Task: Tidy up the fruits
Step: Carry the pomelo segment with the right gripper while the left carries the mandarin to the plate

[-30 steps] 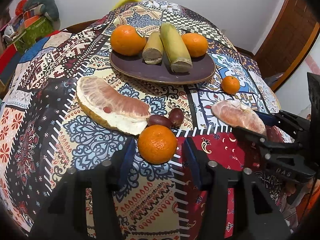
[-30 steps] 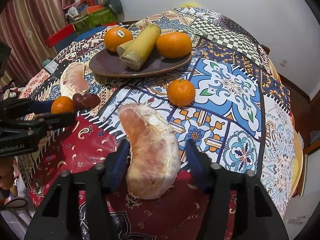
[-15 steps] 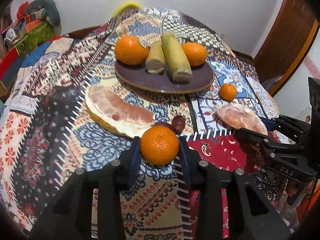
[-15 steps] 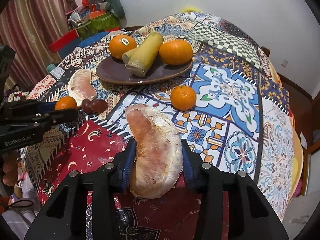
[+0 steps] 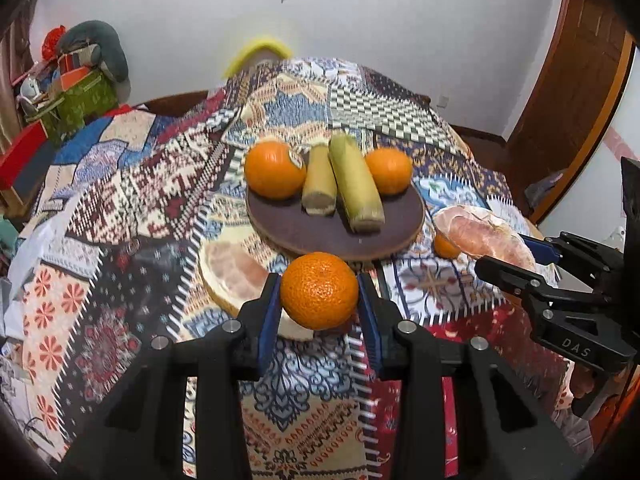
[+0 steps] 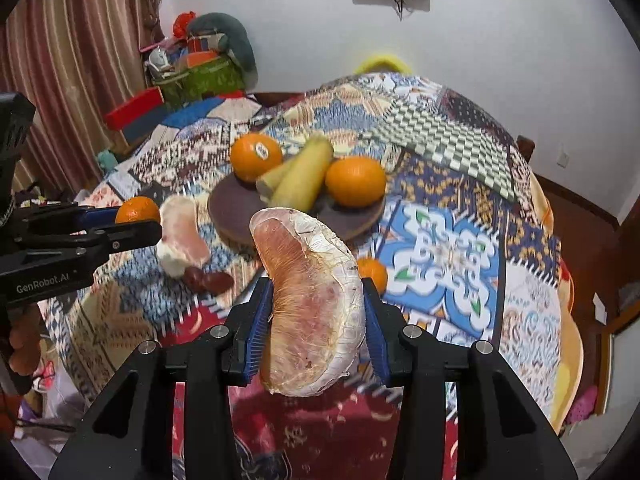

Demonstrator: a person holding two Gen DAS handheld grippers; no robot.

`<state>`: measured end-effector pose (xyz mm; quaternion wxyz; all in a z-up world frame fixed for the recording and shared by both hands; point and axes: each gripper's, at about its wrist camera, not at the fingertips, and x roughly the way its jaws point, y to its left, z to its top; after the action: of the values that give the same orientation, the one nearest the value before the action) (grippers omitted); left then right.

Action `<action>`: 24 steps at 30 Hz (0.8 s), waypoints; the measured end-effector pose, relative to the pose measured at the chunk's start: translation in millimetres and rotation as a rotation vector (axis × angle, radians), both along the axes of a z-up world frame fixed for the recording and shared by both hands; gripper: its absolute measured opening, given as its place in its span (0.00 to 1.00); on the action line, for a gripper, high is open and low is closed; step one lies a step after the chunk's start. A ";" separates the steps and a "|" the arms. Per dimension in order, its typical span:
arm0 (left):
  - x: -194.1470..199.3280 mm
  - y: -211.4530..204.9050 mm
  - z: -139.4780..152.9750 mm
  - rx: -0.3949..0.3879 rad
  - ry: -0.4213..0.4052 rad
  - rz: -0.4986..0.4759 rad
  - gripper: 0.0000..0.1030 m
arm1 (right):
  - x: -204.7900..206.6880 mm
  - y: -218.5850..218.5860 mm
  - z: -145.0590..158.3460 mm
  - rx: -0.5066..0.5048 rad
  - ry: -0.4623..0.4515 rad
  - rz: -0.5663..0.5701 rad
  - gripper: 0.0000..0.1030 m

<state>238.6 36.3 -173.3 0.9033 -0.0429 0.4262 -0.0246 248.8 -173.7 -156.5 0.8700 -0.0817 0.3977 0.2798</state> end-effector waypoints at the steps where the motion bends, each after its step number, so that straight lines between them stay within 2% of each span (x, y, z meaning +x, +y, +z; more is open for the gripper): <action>1: 1.4 0.5 2.4 0.000 -0.005 0.000 0.36 | 2.7 1.4 2.9 0.005 -0.007 -0.001 0.38; 10: 20.2 8.0 18.0 0.007 -0.049 0.012 0.36 | 25.4 7.4 18.9 0.037 -0.053 -0.010 0.38; 17: 43.5 13.5 19.1 0.010 -0.061 0.014 0.36 | 46.5 12.1 26.8 0.060 -0.076 -0.017 0.38; 24: 68.5 16.2 12.1 0.006 -0.053 0.017 0.36 | 65.1 19.1 20.7 0.054 -0.074 -0.006 0.38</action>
<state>307.1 52.5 -161.1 0.9145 -0.0430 0.4020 -0.0167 313.9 -154.6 -135.8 0.8869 -0.0672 0.3577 0.2846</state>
